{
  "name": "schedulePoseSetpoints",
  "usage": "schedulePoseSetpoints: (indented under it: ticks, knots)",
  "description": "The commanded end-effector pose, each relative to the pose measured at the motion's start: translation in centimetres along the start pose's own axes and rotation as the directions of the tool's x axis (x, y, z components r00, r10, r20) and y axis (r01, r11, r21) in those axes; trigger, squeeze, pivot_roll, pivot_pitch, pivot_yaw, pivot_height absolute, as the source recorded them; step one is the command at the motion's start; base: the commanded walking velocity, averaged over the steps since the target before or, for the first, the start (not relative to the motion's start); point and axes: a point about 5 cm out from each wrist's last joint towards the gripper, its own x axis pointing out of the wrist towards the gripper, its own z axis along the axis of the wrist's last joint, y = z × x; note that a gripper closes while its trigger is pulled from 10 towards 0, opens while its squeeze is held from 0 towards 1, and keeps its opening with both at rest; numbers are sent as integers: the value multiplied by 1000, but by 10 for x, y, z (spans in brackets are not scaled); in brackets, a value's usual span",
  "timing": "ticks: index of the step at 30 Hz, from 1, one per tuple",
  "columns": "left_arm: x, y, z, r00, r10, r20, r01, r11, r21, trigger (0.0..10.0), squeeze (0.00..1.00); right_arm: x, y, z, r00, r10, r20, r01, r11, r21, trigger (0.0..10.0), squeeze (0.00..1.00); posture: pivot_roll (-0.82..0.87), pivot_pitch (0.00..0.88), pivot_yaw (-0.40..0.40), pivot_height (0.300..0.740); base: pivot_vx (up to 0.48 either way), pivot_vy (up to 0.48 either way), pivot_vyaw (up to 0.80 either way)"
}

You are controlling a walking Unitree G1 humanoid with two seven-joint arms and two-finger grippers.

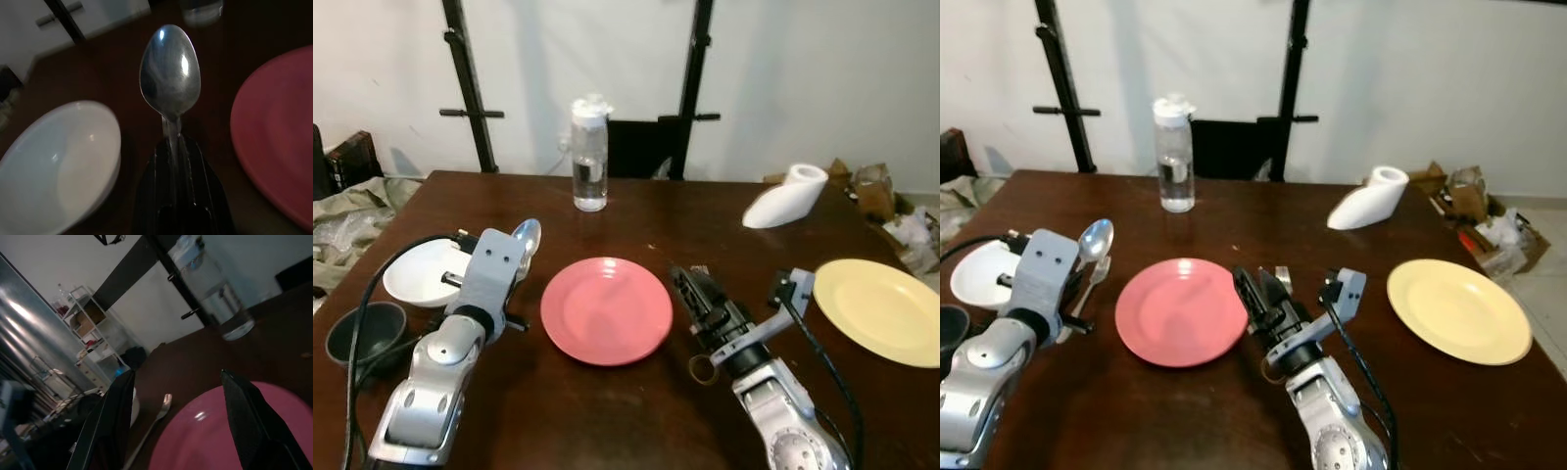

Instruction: Setting the table

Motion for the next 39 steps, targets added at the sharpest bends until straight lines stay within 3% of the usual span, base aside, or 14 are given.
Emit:
schedulePoseSetpoints:
  ticks: [1, 11, 17, 24, 26, 30, 33, 36, 39]
  knots:
    - [-2, -3, -9, 999, -20, -46, 20, 1000, -8, 10000, 0, -3, -3, -2, 1000, -15, -14, 15, 1000, -8, 10000, 0, 91, 65, 69, 740, 0, 0, 0]
    - [-3, -3, -16, 992, -70, -108, 65, 997, -49, 10000, 0, -4, -4, -2, 1000, -21, -15, 21, 1000, -10, 10000, 0, 90, 69, 71, 740, 0, 0, 0]
    - [-1, 5, -15, 990, -86, -108, 83, 996, -31, 10000, 0, -5, -4, -3, 1000, -22, -15, 22, 1000, -9, 10000, 0, 90, 70, 74, 740, 0, 0, 0]
    - [3, 22, -16, 983, -152, -99, 158, 986, 54, 10000, 0, -6, -2, -2, 1000, -21, -12, 21, 1000, -10, 10000, 0, 92, 79, 74, 740, 0, 0, 0]
    - [7, 26, -18, 982, -159, -101, 166, 984, 69, 10000, 0, -6, -1, -2, 1000, -22, -11, 22, 1000, -11, 10000, 0, 92, 85, 75, 740, 0, 0, 0]
    - [28, 32, -19, 984, -154, -91, 163, 981, 106, 10000, 0, -7, 1, 2, 999, -32, -3, 32, 999, -30, 10000, 0, 94, 136, 82, 740, 0, 0, 0]
    - [33, 32, -17, 983, -165, -85, 172, 982, 84, 10000, 0, -7, 1, 4, 999, -35, 1, 35, 998, -46, 10000, 0, 91, 156, 88, 740, 0, 0, 0]
    - [45, 31, -14, 984, -166, -73, 172, 981, 86, 10000, 0, -4, 1, 13, 999, -34, 15, 36, 990, -138, 10000, 0, 84, 193, 96, 740, 0, 0, 0]
    - [49, 30, -11, 984, -171, -55, 174, 983, 54, 10000, 0, -2, 1, 18, 999, -30, 28, 34, 984, -176, 10000, 0, 85, 206, 98, 740, 0, 0, 0]
